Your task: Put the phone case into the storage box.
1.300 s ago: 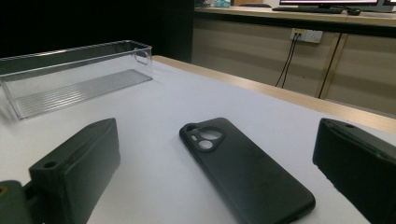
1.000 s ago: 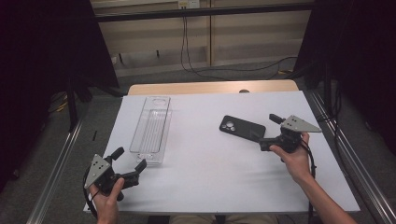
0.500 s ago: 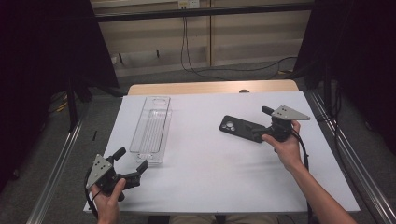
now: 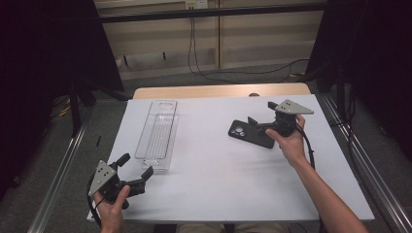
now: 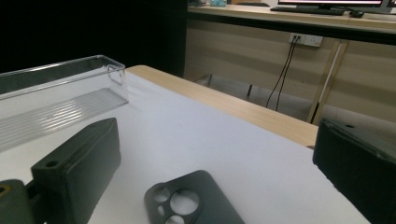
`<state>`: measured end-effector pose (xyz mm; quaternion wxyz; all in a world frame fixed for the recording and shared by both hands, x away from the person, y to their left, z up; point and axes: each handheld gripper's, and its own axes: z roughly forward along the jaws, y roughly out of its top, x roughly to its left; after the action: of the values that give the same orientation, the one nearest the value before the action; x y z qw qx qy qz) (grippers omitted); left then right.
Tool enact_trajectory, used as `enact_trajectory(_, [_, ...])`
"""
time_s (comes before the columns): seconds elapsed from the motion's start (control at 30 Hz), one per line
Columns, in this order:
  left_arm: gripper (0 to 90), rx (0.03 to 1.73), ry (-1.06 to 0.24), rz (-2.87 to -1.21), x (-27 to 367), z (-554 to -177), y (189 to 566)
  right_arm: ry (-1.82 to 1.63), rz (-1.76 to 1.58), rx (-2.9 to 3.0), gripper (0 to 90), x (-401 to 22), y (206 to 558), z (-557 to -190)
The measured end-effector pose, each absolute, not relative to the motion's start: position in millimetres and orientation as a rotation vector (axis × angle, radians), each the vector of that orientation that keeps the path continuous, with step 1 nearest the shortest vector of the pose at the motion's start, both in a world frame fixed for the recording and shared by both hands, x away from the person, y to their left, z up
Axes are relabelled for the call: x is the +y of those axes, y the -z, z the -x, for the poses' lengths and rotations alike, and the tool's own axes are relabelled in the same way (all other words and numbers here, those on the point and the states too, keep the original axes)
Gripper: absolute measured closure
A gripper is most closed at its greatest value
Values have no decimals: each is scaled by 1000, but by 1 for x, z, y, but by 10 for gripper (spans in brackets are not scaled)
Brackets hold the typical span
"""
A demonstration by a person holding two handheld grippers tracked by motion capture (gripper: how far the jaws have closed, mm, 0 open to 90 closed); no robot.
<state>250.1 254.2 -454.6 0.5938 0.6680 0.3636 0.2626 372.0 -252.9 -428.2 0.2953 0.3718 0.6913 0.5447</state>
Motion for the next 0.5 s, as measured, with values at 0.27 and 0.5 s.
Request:
enact_trajectory(0.27, [18,844,-604,-1556,254,-250,455,-1429,-1020,1832,5,-250,432,-393])
enact_trajectory(0.5, [18,844,-606,-1558,255,-251,455,-1428,-1038,1828,6,-249,433,-404])
